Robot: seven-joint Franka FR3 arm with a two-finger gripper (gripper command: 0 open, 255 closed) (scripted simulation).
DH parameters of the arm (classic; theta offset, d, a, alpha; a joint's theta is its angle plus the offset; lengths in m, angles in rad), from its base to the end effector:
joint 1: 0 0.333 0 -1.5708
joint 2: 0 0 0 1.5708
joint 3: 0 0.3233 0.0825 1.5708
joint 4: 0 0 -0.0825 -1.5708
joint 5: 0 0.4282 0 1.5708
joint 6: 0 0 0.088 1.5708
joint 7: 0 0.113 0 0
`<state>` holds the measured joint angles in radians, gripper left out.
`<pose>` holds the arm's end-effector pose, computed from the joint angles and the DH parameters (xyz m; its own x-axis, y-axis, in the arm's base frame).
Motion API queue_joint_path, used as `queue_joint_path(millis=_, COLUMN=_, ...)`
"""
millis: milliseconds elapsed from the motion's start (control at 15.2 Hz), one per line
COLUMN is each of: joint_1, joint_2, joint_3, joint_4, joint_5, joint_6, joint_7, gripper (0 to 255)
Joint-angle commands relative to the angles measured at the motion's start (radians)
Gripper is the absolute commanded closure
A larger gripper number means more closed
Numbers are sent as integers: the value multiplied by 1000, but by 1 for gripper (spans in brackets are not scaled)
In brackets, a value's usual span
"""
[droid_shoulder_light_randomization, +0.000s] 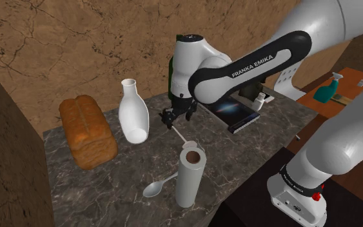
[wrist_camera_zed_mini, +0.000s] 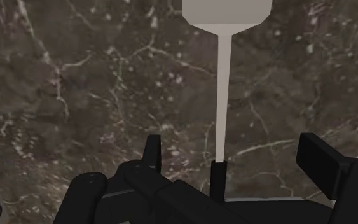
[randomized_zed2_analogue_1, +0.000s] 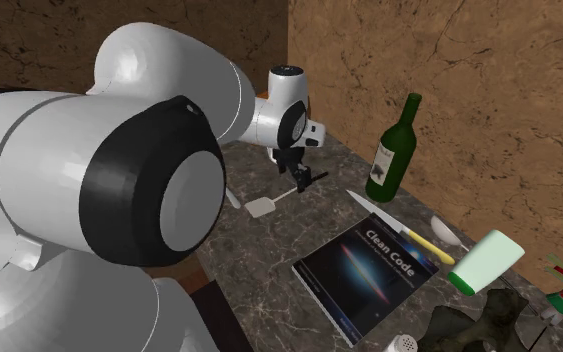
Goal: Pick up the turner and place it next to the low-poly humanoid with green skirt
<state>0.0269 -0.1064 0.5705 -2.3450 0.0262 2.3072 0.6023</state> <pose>0.4389 0.2987 0.3472 0.9977 -0.0230 0.0643 -0.0231 -0.9997 0.0008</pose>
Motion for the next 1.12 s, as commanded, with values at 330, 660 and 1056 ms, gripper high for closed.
queue_joint_path(millis=330, joint_1=-6, joint_2=83, joint_3=9, joint_4=-21, joint_5=-64, joint_6=93, joint_7=50, gripper=0)
queue_joint_path(millis=660, joint_1=-6, joint_2=83, joint_3=9, joint_4=-21, joint_5=-64, joint_6=93, joint_7=50, gripper=0)
queue_joint_path(millis=1056, joint_1=-6, joint_2=83, joint_3=9, joint_4=-21, joint_5=-64, joint_6=93, joint_7=50, gripper=255)
